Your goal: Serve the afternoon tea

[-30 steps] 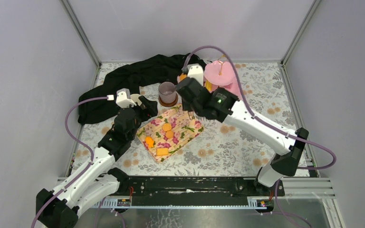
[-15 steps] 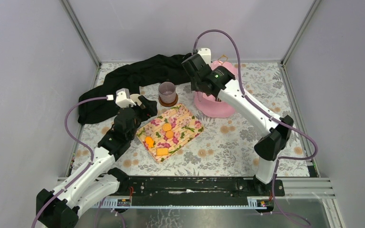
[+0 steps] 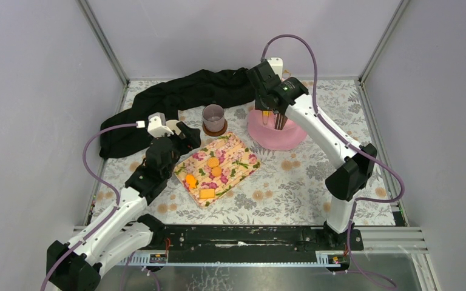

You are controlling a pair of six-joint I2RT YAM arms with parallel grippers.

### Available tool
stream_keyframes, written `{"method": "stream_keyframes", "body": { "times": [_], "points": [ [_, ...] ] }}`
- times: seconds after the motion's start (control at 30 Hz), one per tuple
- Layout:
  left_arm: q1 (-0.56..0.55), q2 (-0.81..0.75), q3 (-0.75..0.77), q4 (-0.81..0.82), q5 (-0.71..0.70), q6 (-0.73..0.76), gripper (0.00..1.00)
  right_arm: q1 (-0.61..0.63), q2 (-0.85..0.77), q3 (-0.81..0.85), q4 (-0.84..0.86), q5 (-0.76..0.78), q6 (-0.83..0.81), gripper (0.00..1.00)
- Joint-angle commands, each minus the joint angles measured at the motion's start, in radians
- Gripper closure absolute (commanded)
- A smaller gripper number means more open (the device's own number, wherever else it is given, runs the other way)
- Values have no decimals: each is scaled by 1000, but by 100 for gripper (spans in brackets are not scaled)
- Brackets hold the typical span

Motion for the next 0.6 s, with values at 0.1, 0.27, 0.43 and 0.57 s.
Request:
{"method": "stream_keyframes", "body": {
  "times": [0.1,0.27,0.43,0.57],
  "points": [
    [11,1,2,41,-2,-6,7,-37,-15,-13,13,-24,13,74],
    [11,0,2,41,0,-8,7,-45,-11,-22,9,-24,20,70],
    [11,1,2,42,3,-8,7,-48,-17,-42,14,-50,24,59],
    [11,2,2,42,4,-8,7,-50,-18,-53,15,-55,28,52]
  ]
}}
